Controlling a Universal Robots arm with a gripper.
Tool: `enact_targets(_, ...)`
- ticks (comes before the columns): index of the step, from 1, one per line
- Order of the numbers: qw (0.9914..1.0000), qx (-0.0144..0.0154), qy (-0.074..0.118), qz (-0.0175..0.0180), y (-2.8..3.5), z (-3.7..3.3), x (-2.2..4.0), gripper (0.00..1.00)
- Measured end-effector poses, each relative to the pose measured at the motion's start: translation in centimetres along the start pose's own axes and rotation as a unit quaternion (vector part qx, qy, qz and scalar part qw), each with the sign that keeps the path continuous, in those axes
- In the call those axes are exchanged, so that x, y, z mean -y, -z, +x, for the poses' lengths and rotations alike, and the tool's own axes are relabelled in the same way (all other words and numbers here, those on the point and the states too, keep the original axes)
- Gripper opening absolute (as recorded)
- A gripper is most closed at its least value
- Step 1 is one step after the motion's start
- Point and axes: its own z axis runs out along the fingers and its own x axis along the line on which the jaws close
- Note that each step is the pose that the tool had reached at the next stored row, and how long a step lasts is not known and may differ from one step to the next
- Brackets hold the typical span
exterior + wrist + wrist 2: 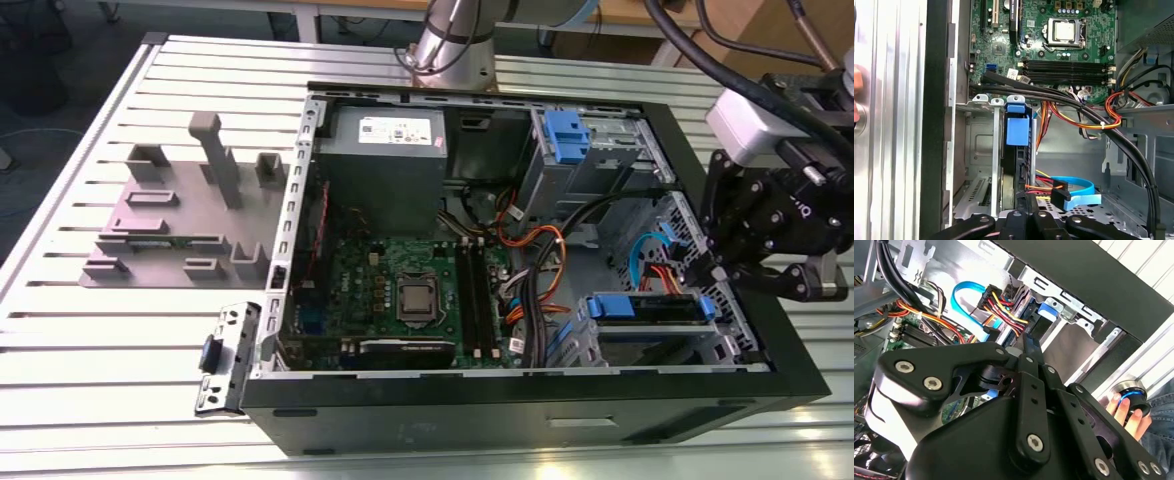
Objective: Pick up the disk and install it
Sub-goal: 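Insert the first disk wire, then insert the second disk wire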
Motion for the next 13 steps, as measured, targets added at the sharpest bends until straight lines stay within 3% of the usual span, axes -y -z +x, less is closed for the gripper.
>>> enact_targets(13,1.0,0.0,0.0,0.0,0.09,0.0,0.0,0.1)
